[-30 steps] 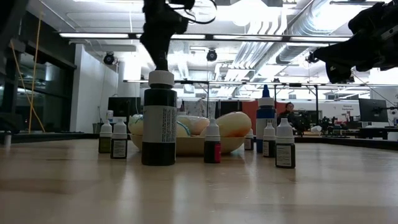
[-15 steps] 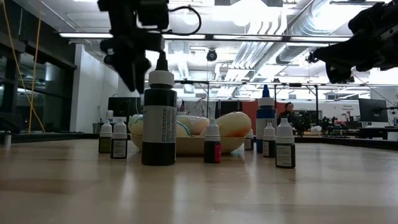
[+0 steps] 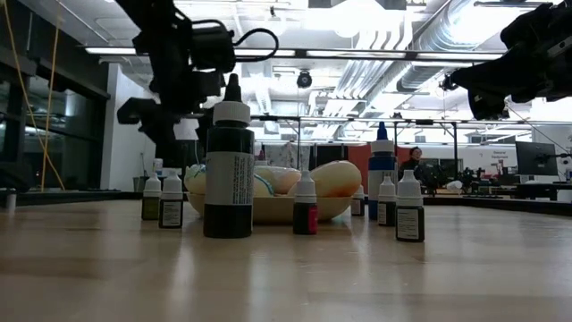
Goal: Pick & Place food coloring
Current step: Put the small purple food coloring bottle into the green container
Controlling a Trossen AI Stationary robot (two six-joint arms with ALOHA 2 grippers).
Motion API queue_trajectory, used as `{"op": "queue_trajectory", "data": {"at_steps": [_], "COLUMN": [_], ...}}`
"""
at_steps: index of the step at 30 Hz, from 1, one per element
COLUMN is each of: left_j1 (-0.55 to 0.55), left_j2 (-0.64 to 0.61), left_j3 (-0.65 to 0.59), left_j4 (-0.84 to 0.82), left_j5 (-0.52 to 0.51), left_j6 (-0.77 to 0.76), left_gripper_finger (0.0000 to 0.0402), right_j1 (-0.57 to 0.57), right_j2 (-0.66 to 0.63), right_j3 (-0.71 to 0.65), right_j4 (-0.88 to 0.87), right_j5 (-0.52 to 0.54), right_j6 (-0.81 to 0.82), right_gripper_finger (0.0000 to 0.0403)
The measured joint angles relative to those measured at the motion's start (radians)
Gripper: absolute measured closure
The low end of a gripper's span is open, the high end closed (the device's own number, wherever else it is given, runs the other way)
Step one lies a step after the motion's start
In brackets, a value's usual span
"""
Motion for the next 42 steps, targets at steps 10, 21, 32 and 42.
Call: {"op": "queue_trajectory", "data": {"at_steps": [10,21,32,42], "left_j1": [-0.001,0.004,0.004,-0.018], "left_j2": [0.001,0.07,0.118,0.117], "left_j3": [-0.1,-0.133,-0.021,-0.004], "left_j4": [0.144,0.287,0.16,0.093], "left_j5": [0.026,0.043,0.031,0.033], "left_j6": [0.176,0.173,0.06,0.03], "left_gripper_finger": [0.0109,0.0109,0.0109,0.0109], "right_j1": [0.0,0.0,0.0,0.0], "right_j2": [0.0,0.0,0.0,0.0], "right_j3": [0.0,0.0,0.0,0.0], "right_j4": [0.0,0.0,0.0,0.0], "right_j5": [0.0,0.0,0.0,0.0], "right_j6": [0.0,0.0,0.0,0.0], "right_gripper_finger": [0.0402,0.0402,0.0402,0.0402]}}
